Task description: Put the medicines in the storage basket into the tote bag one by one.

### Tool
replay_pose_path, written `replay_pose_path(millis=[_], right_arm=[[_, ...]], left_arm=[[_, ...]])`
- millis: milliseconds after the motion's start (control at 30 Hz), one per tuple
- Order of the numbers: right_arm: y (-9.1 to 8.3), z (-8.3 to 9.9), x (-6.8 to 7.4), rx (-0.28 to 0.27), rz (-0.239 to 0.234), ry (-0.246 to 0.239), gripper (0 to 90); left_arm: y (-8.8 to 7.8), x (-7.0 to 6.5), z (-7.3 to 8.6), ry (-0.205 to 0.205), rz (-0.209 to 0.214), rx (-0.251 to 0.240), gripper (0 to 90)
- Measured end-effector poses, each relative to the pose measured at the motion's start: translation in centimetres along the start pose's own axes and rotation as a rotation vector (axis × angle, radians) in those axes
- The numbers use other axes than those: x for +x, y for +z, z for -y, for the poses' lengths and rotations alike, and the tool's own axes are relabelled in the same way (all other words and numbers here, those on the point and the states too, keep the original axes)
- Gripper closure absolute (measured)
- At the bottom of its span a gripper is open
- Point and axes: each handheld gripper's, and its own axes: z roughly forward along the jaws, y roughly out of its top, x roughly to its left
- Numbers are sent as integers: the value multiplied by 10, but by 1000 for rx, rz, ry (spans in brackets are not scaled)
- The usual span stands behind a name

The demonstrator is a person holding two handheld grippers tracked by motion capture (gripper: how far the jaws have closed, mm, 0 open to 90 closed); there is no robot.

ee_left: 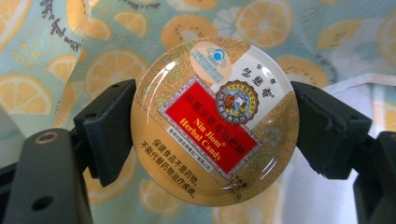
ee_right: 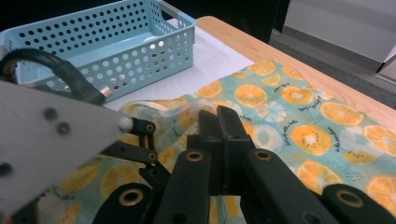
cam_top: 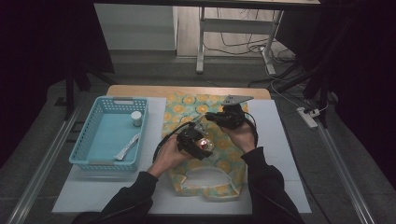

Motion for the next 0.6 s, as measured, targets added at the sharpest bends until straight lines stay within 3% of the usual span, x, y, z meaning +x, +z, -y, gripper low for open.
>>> replay_pose_path(millis=[300,600], right_arm=[[4,2,-1,6,6,0,900],[6,5,-4,15,13,4,900]], left_arm=[[21,9,1,-20,-54,35,202],[33,16,3,-45,-76,39,201]])
